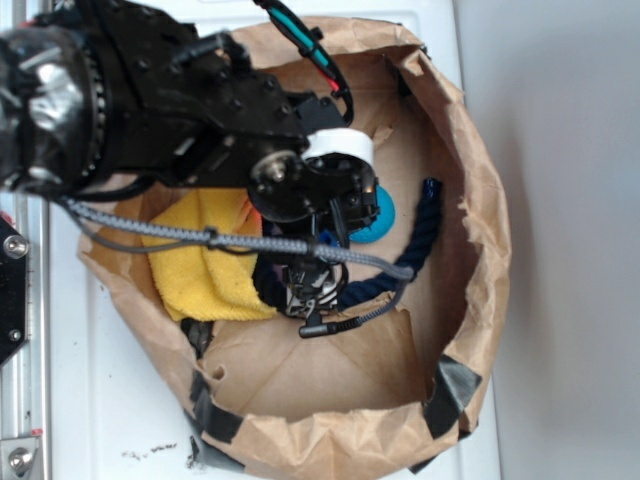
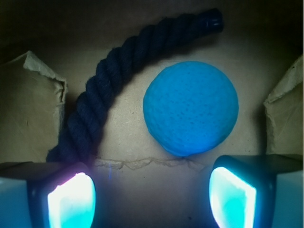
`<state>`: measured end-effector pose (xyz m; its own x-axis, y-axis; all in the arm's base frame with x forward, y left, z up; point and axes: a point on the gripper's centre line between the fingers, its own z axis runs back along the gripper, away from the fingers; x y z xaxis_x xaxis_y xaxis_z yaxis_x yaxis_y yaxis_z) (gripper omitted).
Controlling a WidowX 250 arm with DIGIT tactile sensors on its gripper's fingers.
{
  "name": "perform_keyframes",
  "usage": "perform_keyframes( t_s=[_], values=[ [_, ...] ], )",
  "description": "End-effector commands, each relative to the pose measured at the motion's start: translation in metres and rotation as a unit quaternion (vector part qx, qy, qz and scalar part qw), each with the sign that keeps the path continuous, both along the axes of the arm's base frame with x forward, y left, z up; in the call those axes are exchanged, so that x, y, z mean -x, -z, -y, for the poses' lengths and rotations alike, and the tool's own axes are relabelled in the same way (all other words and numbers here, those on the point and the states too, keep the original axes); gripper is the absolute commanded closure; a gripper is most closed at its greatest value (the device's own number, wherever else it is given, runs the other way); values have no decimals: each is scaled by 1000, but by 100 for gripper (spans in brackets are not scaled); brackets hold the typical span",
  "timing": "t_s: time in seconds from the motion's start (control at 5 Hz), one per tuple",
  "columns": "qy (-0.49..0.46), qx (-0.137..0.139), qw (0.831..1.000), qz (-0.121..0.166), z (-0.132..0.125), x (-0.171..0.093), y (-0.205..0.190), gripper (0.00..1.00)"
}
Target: Grab the blue ball.
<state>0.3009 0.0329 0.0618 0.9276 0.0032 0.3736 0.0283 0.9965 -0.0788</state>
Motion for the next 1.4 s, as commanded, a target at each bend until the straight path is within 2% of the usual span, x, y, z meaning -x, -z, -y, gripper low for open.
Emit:
perform_keyframes(
  t_s=[0.0,0.4,0.6,0.8,1.2],
  values=[
    [2,-8,1000,29,0,-8,-22,0],
    [3,-36,999,22,-3,-46,-12,0],
    [-4,-36,999,21,-9,-54,-11,0],
    [-1,-38,999,26,-9,-54,-9,100],
    [3,-43,999,16,-7,-55,-3,100]
  ],
)
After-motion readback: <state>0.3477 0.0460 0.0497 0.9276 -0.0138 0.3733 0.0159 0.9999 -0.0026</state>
